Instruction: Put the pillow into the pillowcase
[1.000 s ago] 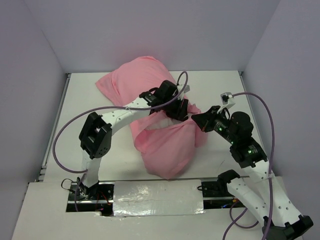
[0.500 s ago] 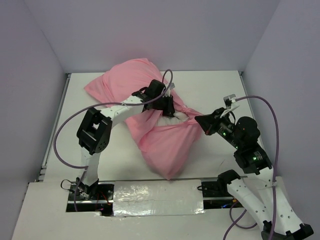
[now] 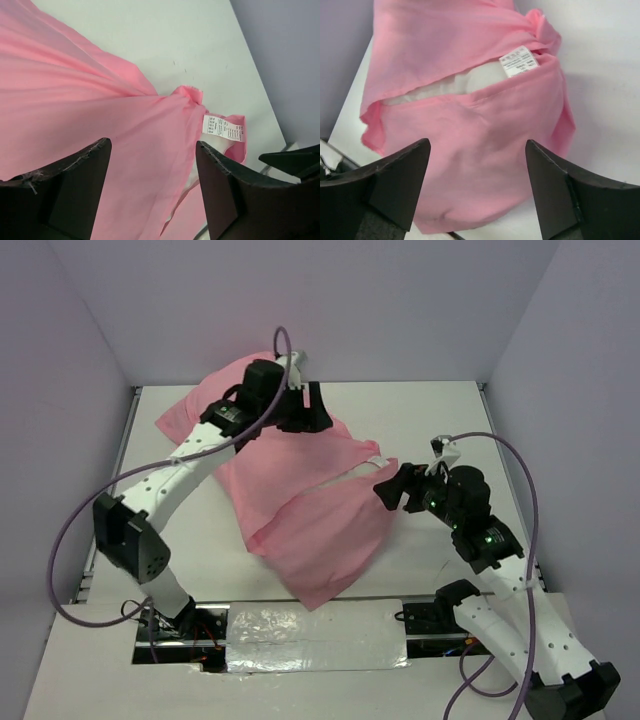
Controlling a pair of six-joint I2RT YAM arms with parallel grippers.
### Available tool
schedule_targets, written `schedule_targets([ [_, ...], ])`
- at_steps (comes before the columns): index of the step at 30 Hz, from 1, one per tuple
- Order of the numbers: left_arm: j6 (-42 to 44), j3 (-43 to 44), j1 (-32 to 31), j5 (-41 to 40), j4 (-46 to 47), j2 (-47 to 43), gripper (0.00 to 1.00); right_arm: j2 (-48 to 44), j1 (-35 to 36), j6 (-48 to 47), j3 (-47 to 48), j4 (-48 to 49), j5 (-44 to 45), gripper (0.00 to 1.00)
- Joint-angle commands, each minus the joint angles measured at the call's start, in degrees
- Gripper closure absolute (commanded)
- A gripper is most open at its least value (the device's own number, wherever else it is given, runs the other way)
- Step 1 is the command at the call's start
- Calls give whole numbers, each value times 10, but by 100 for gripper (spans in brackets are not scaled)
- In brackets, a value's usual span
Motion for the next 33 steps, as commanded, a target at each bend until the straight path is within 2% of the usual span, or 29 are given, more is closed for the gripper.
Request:
schedule_targets([
  [1, 25, 8, 5, -41, -33, -19, 19, -45, -4, -8, 8, 1, 74, 15],
  [4, 29, 7, 4, -36, -49, -9, 18, -37, -14, -4, 17, -15, 116, 14],
  [7, 41, 28, 3, -29, -73, 15, 14, -19, -35, 3, 22, -9, 121, 13],
  [11, 62, 77, -10, -14, -92, 57, 8, 18, -81, 12, 19, 35, 89, 11],
  [14, 73, 103, -22, -29, -144, 89, 6, 75, -130, 36, 21, 50, 17, 12],
  [16, 71, 87, -22, -33, -166, 97, 7, 102, -164, 50, 8, 86, -34, 14],
  [19, 58, 35, -12, -52, -174, 93, 20, 139, -194, 79, -28, 164, -115, 17],
  [20, 52, 19, 0, -54, -172, 90, 31, 147, -226, 85, -41, 177, -134, 17],
  [23, 28, -53, 27, -50, -156, 76, 46, 174, -245, 93, -65, 192, -172, 17],
  [28, 14, -129, 54, -55, -137, 64, 54, 238, -244, 107, -104, 291, -274, 20],
  [29, 15, -133, 65, -56, -138, 68, 62, 248, -242, 109, -111, 307, -289, 21],
  [33, 12, -150, 83, -52, -125, 71, 67, 287, -182, 107, -102, 390, -336, 21],
])
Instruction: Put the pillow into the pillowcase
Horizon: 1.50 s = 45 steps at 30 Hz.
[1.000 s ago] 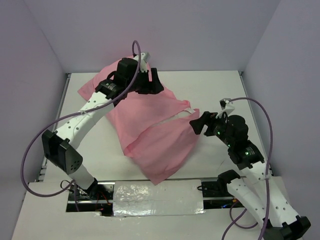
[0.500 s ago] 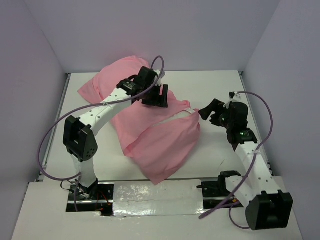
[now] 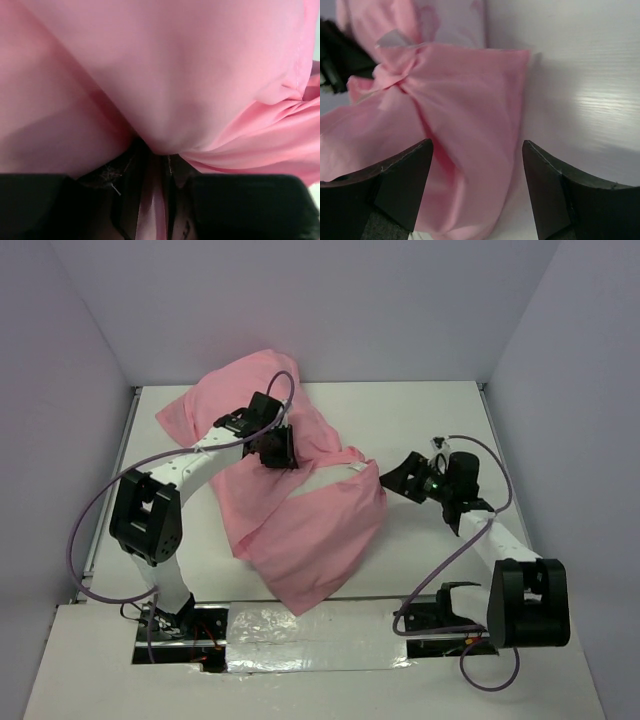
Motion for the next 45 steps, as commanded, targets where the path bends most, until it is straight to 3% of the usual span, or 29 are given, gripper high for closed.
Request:
schedule_targets([
  [1, 8, -33, 22, -35, -55, 11, 67, 23, 51, 10, 13, 127, -78, 22],
  [3, 7, -30, 25, -46, -57, 12, 68, 27, 66, 24, 17, 136, -79, 33],
  [6, 9, -27, 33, -52, -54, 13, 71, 22, 68, 37, -4, 137, -75, 70],
  [7, 11, -27, 38, -53, -53, 12, 75, 12, 67, 34, -8, 126, -70, 100],
  [8, 12, -28, 41, -52, -53, 11, 76, 5, 67, 26, -8, 103, -57, 100],
  [10, 15, -31, 47, -52, -46, 7, 78, -17, 64, 9, 15, 57, -23, 100],
  [14, 28, -46, 56, -74, -47, -12, 87, -108, 49, -80, 99, -123, 175, 100],
  [19, 27, -83, 89, -51, -19, -37, 100, -154, 27, -118, 182, -188, 271, 100],
  [23, 29, -87, 91, -57, -10, -47, 99, -153, 27, -129, 217, -220, 303, 100],
  [25, 28, -70, 91, -38, -3, -40, 88, -140, 28, -152, 227, -236, 282, 98],
  [26, 27, -63, 91, -27, 3, -40, 82, -131, 28, -161, 233, -252, 271, 83],
  [27, 27, -54, 90, -14, 9, -38, 68, -107, 27, -165, 253, -274, 271, 54],
  [29, 27, -16, 88, 12, 14, -35, 63, -94, 27, -188, 265, -308, 262, 35],
  [32, 33, 36, 77, 26, 11, -42, 37, -119, 28, -195, 257, -296, 205, 20],
  [34, 38, 63, 69, 28, 2, -53, 23, -145, 46, -201, 255, -289, 178, 20],
  [37, 41, 61, 66, 30, 11, -84, 6, -155, 143, -202, 262, -292, 189, 23],
  [39, 40, 61, 66, 23, 14, -97, 4, -145, 225, -194, 282, -301, 225, 24],
  [45, 80, 43, 41, 18, 5, -130, 1, -88, 338, -164, 314, -335, 336, 24],
])
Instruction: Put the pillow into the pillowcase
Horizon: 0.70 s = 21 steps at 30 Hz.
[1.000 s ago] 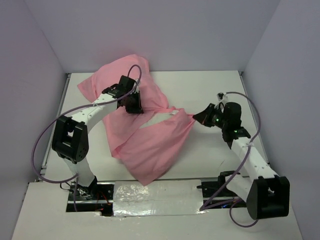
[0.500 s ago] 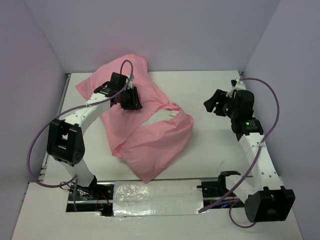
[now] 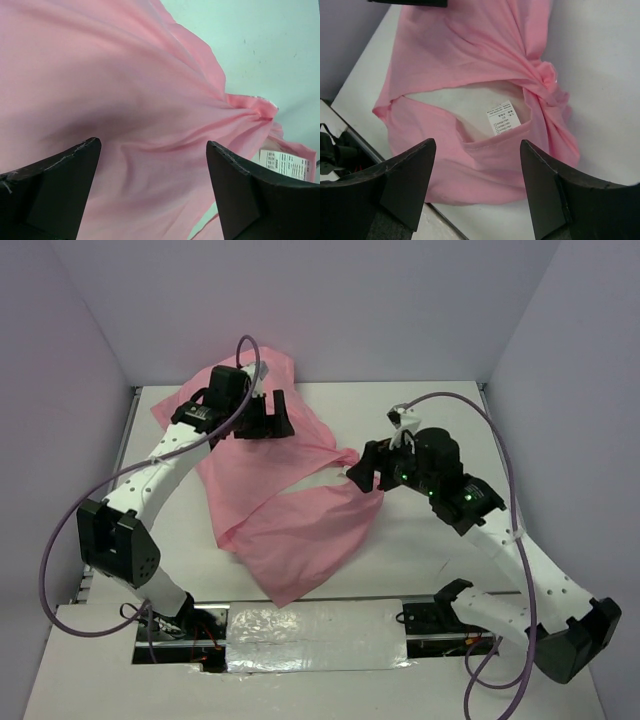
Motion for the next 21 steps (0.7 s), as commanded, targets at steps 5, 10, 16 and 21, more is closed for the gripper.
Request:
schedule_targets([
  [5, 43, -13, -33, -38, -21, -38, 1, 96, 92, 71, 65, -59, 159, 25],
  [10, 36, -25, -28, -86, -22, -65, 1, 152, 129, 87, 98, -83, 227, 43],
  [16, -3, -57, 67, -68, -13, -100, 1, 174, 158, 81, 119, -99, 292, 100],
  [21, -34, -79, 111, -97, -32, -139, 1, 170, 160, 45, 141, -62, 312, 100],
])
